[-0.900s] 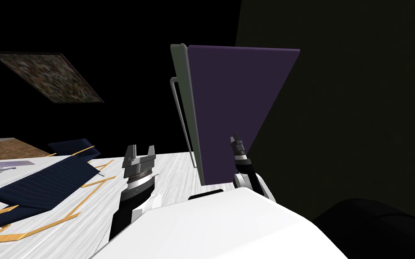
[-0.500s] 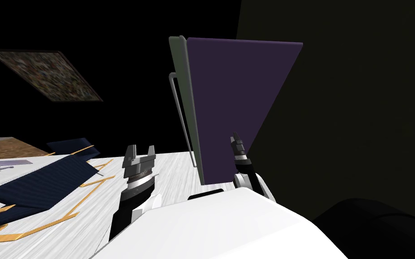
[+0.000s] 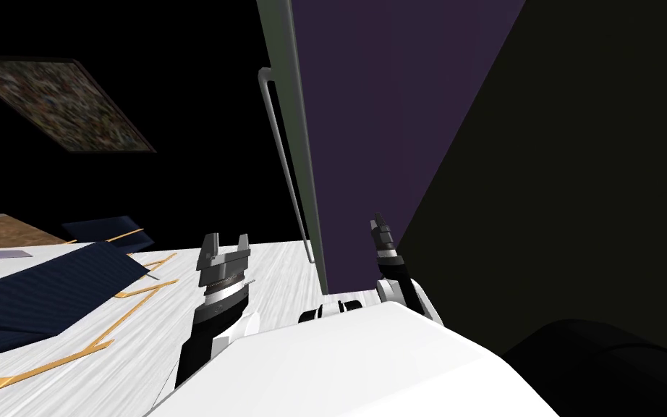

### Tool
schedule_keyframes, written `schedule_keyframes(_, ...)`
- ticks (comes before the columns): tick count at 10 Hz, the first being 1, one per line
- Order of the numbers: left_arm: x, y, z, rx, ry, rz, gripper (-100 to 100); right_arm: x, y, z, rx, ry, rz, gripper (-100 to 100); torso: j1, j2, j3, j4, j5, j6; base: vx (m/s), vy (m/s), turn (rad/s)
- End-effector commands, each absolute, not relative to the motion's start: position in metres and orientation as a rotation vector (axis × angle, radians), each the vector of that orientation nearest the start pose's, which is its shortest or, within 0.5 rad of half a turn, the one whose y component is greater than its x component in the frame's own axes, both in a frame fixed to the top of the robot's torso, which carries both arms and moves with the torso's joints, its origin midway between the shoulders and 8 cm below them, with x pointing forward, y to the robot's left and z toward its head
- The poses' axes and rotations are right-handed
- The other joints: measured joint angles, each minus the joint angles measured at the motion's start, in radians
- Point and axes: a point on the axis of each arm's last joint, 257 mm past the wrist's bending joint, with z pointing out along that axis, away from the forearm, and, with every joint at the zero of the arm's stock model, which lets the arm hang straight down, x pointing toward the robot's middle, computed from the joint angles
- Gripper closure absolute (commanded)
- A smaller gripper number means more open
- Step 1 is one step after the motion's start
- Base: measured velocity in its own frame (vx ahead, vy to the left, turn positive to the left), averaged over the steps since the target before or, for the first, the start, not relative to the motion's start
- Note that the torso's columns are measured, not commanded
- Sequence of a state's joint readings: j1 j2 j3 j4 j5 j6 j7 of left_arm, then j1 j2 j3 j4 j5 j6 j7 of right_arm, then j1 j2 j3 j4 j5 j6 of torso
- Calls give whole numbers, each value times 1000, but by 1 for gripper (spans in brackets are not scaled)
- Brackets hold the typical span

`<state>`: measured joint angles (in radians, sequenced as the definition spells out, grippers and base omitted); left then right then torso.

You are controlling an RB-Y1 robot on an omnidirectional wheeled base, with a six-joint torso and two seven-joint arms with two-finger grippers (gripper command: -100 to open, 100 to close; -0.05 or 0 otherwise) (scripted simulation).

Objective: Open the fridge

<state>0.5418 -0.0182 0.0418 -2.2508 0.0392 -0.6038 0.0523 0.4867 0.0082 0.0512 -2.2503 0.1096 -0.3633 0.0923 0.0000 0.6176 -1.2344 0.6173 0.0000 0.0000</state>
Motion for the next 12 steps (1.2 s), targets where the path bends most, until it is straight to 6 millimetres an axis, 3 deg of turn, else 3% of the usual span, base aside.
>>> schedule_keyframes(1,324,302,19,-675,529,-1323,0,378,-250,-15,641,837,1154,-100,0,74,-148,74,0,0,5,24,-30)
schedule_keyframes(3,324,303,18,-675,530,-1323,0,383,-241,-17,571,890,1131,-100,3,117,-236,117,1,0,10,72,-46)
schedule_keyframes(12,324,302,18,-675,530,-1323,0,424,-192,-28,97,1078,883,-100,5,116,-244,120,2,-4,10,146,-95)
